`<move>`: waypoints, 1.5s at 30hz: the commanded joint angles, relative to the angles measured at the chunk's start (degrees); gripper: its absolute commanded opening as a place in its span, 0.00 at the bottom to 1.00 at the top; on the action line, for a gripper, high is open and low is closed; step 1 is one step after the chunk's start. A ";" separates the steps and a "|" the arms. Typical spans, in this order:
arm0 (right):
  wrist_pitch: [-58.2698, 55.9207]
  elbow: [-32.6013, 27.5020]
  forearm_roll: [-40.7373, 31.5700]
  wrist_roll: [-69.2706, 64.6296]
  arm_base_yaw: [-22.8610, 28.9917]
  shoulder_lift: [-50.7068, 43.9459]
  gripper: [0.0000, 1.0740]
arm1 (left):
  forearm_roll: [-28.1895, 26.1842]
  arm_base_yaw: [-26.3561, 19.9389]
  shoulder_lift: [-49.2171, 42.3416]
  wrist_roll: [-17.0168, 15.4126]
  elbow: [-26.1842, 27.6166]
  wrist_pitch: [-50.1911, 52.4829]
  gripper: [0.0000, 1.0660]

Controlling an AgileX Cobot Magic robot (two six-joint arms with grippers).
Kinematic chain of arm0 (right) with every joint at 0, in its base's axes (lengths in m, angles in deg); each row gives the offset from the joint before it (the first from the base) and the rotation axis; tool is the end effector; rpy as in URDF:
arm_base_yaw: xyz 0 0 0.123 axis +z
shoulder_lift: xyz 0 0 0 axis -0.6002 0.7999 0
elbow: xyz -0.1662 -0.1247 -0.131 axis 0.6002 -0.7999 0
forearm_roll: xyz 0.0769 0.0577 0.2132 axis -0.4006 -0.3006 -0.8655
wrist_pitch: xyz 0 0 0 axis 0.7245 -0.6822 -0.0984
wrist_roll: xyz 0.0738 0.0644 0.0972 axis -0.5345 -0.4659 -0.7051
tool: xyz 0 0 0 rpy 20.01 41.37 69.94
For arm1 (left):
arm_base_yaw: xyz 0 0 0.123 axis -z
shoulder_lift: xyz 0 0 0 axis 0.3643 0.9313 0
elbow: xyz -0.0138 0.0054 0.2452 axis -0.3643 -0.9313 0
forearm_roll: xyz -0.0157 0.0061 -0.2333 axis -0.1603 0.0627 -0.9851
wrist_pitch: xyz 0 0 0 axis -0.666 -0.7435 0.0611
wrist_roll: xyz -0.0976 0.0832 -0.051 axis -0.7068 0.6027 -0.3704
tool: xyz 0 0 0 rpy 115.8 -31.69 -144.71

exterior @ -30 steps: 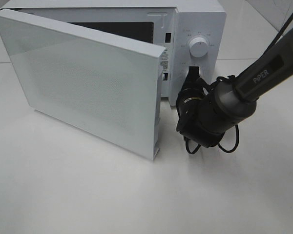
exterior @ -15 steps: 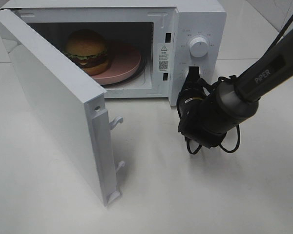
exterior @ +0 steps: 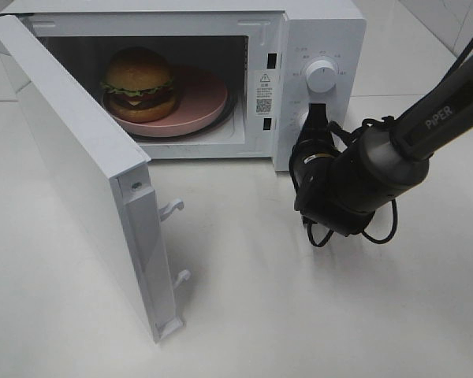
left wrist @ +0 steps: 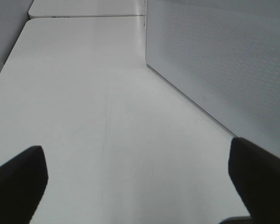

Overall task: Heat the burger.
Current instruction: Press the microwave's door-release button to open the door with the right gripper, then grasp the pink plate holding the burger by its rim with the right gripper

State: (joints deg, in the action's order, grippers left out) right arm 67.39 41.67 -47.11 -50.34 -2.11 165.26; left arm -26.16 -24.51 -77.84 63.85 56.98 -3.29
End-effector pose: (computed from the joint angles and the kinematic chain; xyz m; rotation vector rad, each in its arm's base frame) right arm 0.3656 0.1410 0.0537 1.5608 1.3305 0.8597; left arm 0.0573 -0.0084 0.2496 0.0315 2.0438 -0.0288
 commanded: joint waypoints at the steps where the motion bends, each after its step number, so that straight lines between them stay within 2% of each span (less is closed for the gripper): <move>1: 4.76 1.32 8.19 0.29 -0.40 -2.98 0.00 | -0.23 -0.17 -0.80 -0.06 0.06 0.74 0.92; 10: -4.76 -4.53 8.59 0.29 0.11 -6.47 0.00 | -0.23 -0.17 -0.80 -0.06 0.06 0.74 0.92; 23: -10.08 -12.72 10.94 2.41 0.11 -13.35 0.00 | -0.23 -0.17 -0.80 -0.06 0.06 0.74 0.92; 28: -15.93 -16.50 12.61 10.03 -0.06 -18.74 0.01 | -0.23 -0.17 -0.80 -0.06 0.06 0.74 0.92; 31: -16.96 -16.79 13.12 12.03 -0.06 -19.60 0.01 | -0.23 -0.17 -0.80 -0.06 0.06 0.74 0.92; 37: -25.21 -16.79 14.38 25.21 -0.11 -24.18 0.01 | -0.23 -0.17 -0.80 -0.06 0.06 0.74 0.92; 45: -40.34 -16.73 14.67 45.49 -4.53 -29.45 0.01 | -0.23 -0.17 -0.80 -0.06 0.06 0.74 0.92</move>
State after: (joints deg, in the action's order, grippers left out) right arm 31.18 24.88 -33.36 -10.86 -5.66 137.52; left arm -26.16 -24.51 -77.84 63.85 56.98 -3.29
